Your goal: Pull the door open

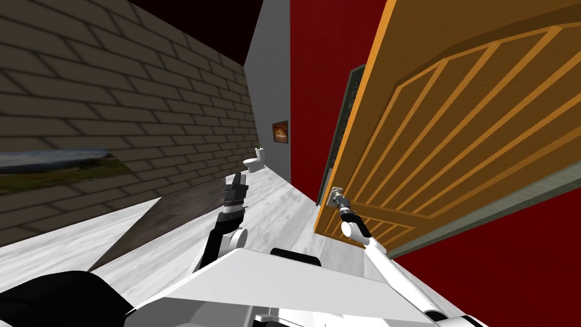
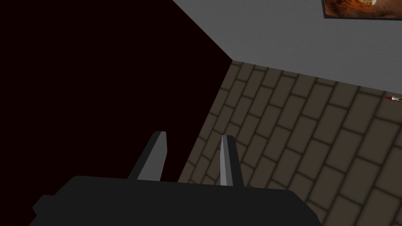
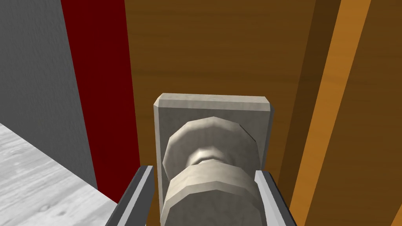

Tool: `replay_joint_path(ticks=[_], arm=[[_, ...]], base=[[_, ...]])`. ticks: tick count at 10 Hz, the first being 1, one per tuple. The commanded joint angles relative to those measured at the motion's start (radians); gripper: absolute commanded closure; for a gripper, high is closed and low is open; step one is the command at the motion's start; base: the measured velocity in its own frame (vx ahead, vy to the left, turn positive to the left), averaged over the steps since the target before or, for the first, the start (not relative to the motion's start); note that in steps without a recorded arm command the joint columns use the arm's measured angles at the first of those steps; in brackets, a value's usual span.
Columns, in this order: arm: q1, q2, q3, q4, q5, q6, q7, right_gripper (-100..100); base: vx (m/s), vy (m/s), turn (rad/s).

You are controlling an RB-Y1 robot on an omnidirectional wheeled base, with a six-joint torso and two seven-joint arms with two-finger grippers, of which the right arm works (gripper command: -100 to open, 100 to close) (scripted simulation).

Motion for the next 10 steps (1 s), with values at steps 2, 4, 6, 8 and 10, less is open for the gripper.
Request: replay_joint_path(ticks=[2,4,6,8,10], arm=[[0.001,0.002,0.001,-0.002,0.0,0.002,0.001,100],[0.001,0.002,0.001,-0.002,0.0,0.002,0.001,100],[0.009,-0.021,0.022,-0.013,0.002,-0.003,-0.02,100],[0.015,-0.038,0.042,-0.023,0.004,-0.008,-0.039,100],[0.026,-0.065,0.071,-0.04,0.007,-0.015,-0.068,100]], base=[[-0.012,-0.009,0.002],[-0.004,-0.001,0.002],[-0.057,-0.027,0.056],[-0.191,-0.082,0.128],[-0.235,-0.075,0.123]])
